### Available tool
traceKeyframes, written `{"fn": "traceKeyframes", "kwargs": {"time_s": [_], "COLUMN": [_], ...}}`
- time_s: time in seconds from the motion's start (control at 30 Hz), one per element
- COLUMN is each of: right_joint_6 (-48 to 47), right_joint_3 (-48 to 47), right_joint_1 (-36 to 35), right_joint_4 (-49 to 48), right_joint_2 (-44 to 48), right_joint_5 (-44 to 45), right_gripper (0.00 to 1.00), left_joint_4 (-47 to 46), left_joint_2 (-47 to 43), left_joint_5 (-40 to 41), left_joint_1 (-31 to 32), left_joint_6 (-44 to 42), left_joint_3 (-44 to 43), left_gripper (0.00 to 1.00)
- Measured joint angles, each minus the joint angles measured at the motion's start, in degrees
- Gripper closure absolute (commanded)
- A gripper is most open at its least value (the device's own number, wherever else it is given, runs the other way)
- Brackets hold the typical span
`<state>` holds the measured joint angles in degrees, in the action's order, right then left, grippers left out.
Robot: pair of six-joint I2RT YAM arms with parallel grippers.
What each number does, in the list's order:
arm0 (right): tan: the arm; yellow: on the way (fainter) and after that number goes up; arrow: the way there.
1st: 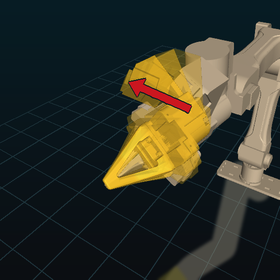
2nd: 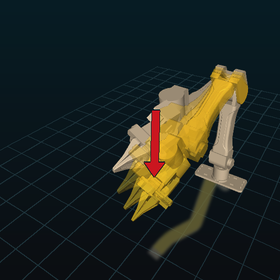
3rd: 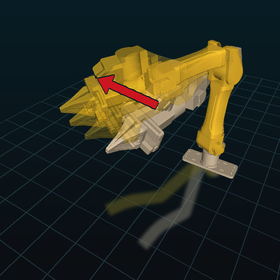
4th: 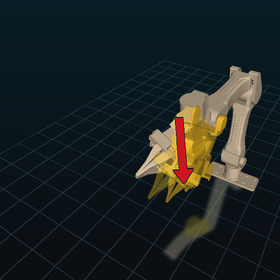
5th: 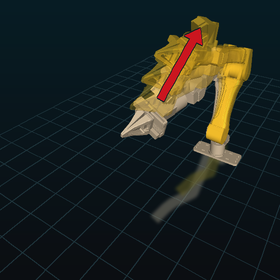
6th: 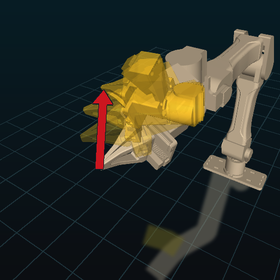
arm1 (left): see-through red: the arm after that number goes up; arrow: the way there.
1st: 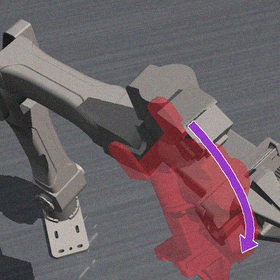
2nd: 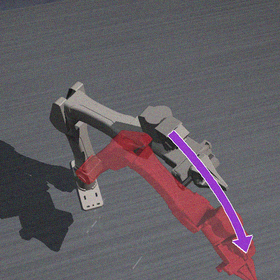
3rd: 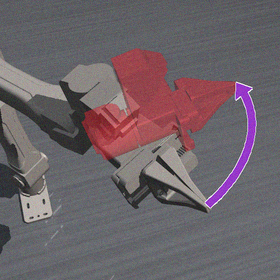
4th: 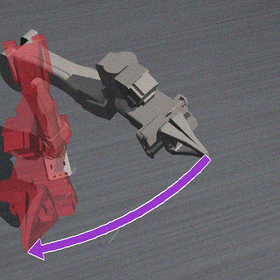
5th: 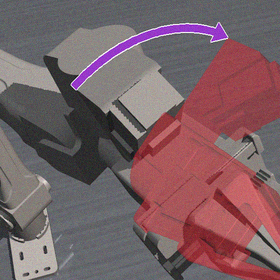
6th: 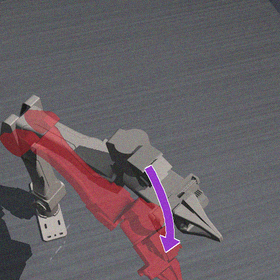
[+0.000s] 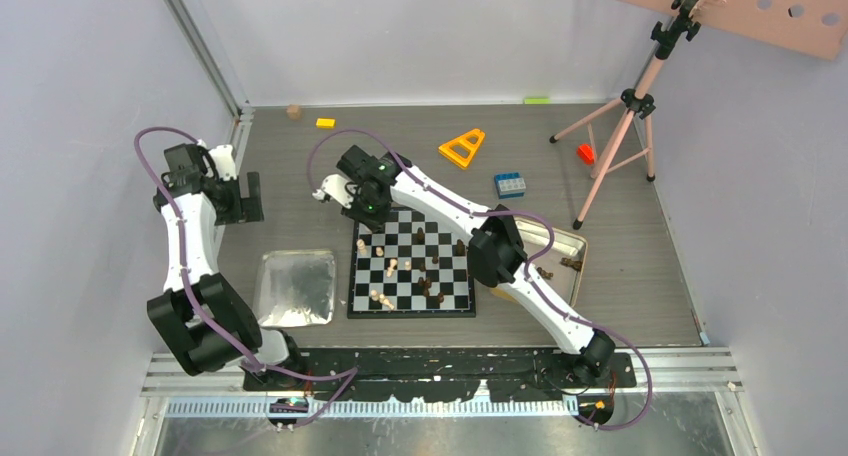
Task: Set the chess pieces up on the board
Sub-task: Place the chess piece on the chessboard.
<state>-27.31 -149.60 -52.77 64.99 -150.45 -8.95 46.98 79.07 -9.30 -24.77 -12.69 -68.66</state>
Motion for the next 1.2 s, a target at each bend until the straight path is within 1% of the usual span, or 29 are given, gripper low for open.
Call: {"fn": "traceKeyframes", "kwargs": {"time_s": [0.17,0.37,0.5,0.73,1.2], "right_joint_6": [-0.39,-0.44,-0.39,0.11,1.97], "right_joint_3": [-0.09,-0.09,-0.09,-0.09,-0.09], "right_joint_1": [0.00,0.00,0.00,-0.02,-0.04], "right_joint_4": [-0.61,-0.90,-1.20,-1.68,-3.72], "right_joint_2": [-0.07,-0.07,-0.07,-0.07,-0.07], "right_joint_5": [0.48,0.55,0.55,0.28,-1.09], "right_gripper": [0.67,0.64,0.66,0.71,0.74], "left_joint_4": [0.00,0.00,0.00,0.00,0.00], "left_joint_2": [0.04,0.22,0.22,0.22,0.22], "left_joint_5": [-0.20,-0.37,-0.68,-1.09,-1.33], "left_joint_1": [-0.04,-0.07,-0.09,-0.09,-0.09], "left_joint_6": [-0.02,-0.02,-0.02,0.00,0.00], "left_joint_3": [0.00,0.00,0.00,0.00,0.00], "left_gripper": [0.00,0.00,0.00,0.00,0.00]}}
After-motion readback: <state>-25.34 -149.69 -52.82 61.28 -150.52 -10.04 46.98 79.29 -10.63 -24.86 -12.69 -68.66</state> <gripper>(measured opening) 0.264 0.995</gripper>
